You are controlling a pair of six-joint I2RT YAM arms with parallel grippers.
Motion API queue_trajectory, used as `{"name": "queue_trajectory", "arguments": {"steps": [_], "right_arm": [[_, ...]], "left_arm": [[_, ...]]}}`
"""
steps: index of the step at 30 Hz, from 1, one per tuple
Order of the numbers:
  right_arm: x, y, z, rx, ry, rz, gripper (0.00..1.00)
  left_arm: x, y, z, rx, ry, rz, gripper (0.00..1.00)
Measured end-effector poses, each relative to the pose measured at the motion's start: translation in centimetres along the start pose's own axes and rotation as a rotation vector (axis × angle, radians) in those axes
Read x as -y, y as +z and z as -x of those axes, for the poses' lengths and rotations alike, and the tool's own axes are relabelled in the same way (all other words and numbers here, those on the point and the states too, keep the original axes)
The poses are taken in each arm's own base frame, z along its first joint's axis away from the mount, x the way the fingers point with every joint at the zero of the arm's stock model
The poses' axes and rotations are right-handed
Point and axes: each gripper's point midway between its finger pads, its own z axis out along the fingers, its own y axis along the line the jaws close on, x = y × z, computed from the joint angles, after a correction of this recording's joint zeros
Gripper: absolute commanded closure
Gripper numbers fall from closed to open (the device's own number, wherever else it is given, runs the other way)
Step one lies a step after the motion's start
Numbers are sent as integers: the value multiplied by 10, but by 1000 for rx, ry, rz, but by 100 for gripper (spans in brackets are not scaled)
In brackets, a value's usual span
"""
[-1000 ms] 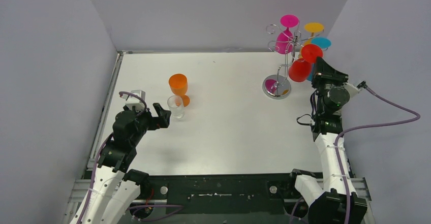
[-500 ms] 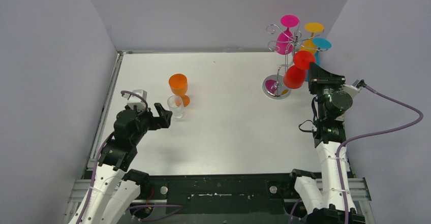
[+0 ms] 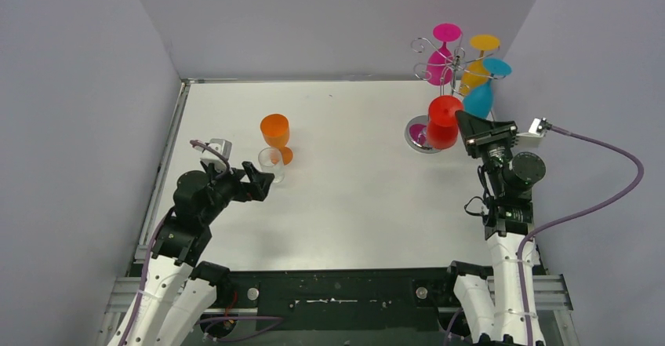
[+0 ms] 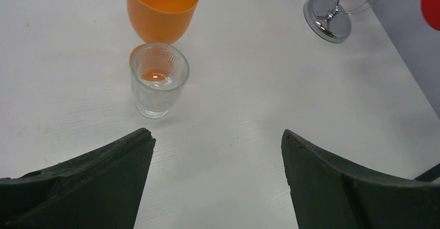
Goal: Take the wine glass off the wine glass rack
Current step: Place the wine glass at the center of the board.
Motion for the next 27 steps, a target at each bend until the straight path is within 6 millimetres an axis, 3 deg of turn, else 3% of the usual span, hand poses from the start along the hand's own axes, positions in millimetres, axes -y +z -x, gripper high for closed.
{"name": "queue_trajectory", "arguments": {"steps": [6,12,16,23,27], "right_arm": [[14,-14,-38,-182,-101,39,100],[9,-25,-68,-362,-233,147,100],[-4,-39,-91,-477,-305,272,100],[-26,-62,-125,-621,-356,461,100],[-35,-72,-148,-709,-361,543,100]], "left_arm": [[28,-3,-1,-15,-13,-154,9],[66,0,2,-50,-82,-355,9],[93,5,-4,-105,-126,-463,9],[166,-7,-28,-195,-121,-684,11],[192,-6,-34,-207,-142,-748,15]]}}
